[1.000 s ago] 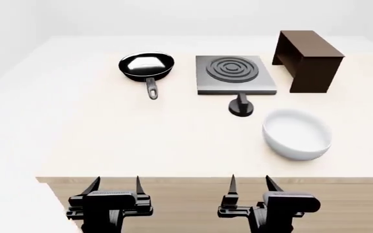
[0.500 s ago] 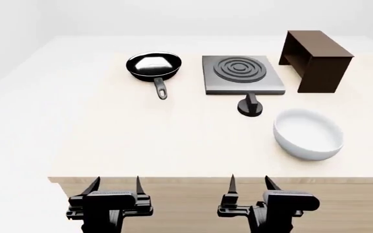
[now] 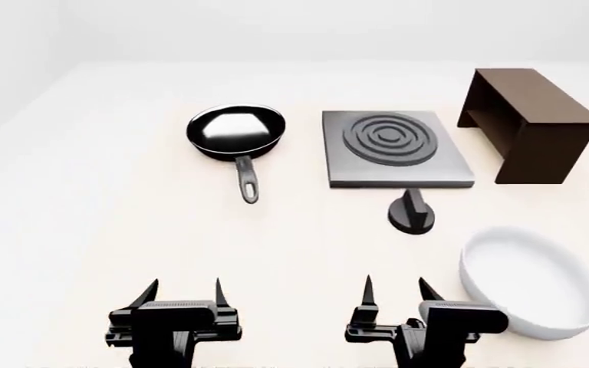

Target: Turn on the stove.

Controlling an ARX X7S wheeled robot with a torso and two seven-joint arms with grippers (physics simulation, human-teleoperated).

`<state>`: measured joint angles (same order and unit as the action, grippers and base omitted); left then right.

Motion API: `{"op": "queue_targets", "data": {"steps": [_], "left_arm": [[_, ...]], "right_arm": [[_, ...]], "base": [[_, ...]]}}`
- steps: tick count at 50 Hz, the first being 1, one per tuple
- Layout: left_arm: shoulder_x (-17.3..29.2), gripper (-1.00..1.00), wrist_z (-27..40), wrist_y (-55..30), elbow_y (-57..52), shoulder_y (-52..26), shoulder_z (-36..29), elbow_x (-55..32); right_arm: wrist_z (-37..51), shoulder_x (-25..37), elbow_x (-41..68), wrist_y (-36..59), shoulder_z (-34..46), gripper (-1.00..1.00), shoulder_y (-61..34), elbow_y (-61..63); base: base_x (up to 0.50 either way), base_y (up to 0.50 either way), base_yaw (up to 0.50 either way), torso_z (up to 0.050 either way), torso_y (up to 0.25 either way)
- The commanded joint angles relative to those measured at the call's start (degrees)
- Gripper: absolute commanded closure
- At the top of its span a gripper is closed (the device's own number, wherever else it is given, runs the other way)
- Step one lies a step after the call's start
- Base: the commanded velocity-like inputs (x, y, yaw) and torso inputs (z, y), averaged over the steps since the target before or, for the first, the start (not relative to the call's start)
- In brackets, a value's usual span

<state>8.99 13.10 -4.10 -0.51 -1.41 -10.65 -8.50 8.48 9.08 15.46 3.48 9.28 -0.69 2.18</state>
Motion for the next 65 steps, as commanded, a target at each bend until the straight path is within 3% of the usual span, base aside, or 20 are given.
{"op": "queue_targets", "data": {"steps": [1,14,45,65], "left_arm": [[-0.3,-1.00,-1.1,2.3,0.5,0.2,0.4,0.1],[0.1,-1.00,-0.6,2.2,0.2,0.3,-0.1,-0.3],[1.0,-1.00,0.3,2.5,0.4,0.1,-1.1,-1.2],[1.4,-1.00,1.0,2.4,0.4,-0.1,-1.8,-1.5]], "right_arm": [[-0.7,-0.5,-0.2,-0.3,-0.4,-1.00,-0.2,-0.6],[0.4,-0.3,-0.5,-0.7,0.1,-1.00,-0.1,-0.2],[1.4,0.7,-0.1,-1.1,1.6,-1.00,0.1,0.5],[5.0,-1.0,-3.2,1.8,2.8,-1.00,-11.3,-8.9]], "base": [[0.50,0.00,0.00,0.000,0.000],[0.47,0.00,0.00,0.000,0.000],[0.01,0.00,0.00,0.000,0.000],[0.00,0.00,0.00,0.000,0.000]]}}
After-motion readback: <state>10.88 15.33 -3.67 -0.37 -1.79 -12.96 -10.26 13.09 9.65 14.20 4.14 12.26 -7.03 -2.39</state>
